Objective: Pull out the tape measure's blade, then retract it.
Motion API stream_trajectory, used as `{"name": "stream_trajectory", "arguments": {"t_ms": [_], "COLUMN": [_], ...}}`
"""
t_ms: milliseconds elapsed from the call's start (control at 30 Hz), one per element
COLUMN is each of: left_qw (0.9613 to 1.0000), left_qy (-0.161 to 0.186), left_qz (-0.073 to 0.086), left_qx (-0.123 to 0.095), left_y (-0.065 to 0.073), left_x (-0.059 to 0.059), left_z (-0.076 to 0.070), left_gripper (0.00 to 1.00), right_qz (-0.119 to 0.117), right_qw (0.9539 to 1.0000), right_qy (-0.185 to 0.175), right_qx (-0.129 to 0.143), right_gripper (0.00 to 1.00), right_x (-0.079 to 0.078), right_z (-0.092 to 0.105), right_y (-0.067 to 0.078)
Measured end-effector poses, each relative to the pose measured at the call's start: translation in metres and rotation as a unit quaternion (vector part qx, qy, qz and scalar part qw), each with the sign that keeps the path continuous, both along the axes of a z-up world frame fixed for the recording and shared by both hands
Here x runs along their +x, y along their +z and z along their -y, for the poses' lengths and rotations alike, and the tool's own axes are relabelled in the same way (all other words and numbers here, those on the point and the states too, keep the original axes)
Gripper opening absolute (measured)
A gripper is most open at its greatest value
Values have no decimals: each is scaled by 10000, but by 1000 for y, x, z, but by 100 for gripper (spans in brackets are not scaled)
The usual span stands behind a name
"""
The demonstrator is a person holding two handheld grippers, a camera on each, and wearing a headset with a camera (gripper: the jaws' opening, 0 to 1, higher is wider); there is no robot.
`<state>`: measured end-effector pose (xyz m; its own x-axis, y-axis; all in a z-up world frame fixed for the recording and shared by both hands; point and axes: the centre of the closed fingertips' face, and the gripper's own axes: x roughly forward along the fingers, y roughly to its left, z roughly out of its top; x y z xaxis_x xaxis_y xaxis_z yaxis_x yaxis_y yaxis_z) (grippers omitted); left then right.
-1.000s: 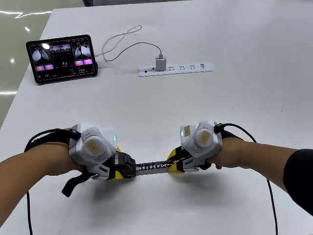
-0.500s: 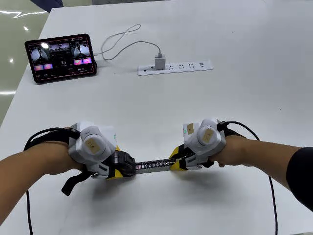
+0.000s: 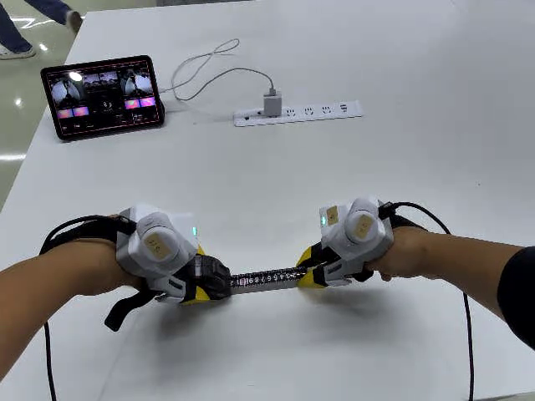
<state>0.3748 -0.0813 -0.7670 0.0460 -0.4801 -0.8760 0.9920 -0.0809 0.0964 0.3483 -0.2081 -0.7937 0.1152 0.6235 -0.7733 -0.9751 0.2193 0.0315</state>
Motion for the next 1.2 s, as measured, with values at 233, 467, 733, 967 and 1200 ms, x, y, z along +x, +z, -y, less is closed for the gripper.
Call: {"name": "stream_trajectory", "arguments": {"t_ms": [233, 467, 733, 967, 1200], "left_qw": [10000, 10000, 10000, 10000, 10000], "left_qy": [-3, 9, 19, 24, 23], "left_qz": [2, 3, 6, -3, 1], "left_qx": [0, 5, 3, 14, 17], "left_y": [0, 0, 0, 0, 0], "left_x": [0, 1, -1, -2, -2], "left_z": [0, 0, 0, 0, 1], "left_gripper": [32, 32, 32, 32, 32], "right_qz": [-5, 12, 15, 19, 37], "right_qw": [10000, 10000, 10000, 10000, 9999], "right_qy": [-31, -29, -45, -63, -71], "right_qx": [-7, -17, -45, -65, -87], "right_gripper": [9, 9, 9, 9, 9], "right_x": [-1, -1, -1, -2, -2], "right_z": [4, 7, 13, 18, 23], "right_y": [1, 1, 1, 1, 1]}}
